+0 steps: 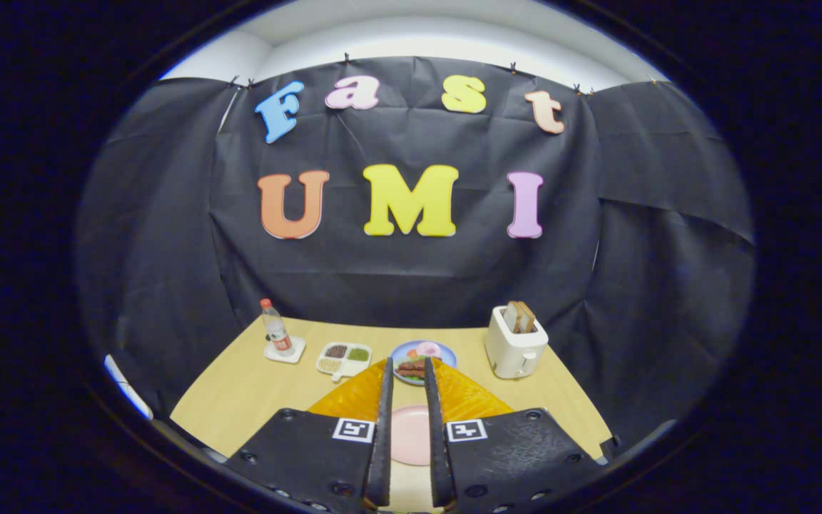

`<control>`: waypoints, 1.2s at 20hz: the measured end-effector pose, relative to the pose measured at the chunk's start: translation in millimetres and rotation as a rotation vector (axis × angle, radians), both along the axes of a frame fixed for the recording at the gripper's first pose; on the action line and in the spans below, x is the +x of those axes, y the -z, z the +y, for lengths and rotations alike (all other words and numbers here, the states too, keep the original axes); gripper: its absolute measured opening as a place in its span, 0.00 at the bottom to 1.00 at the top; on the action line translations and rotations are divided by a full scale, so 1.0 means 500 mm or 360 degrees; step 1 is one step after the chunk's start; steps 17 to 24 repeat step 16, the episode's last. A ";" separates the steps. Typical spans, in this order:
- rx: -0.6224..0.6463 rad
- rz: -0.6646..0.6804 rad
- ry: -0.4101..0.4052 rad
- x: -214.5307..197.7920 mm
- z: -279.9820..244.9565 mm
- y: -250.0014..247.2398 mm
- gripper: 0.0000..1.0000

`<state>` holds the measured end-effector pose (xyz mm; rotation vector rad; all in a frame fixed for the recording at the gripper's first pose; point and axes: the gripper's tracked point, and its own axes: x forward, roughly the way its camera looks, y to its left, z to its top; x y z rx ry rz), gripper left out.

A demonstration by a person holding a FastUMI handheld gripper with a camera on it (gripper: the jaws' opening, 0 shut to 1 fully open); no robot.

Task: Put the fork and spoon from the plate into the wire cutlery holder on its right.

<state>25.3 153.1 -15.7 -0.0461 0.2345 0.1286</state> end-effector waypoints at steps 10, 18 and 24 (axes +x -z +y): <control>-0.0004 -0.0509 -0.0051 -0.098 0.068 -0.188 0.73; -0.0050 -0.0442 -0.0022 -0.094 0.070 -0.154 0.95; -0.0050 -0.0442 -0.0022 -0.094 0.070 -0.154 0.95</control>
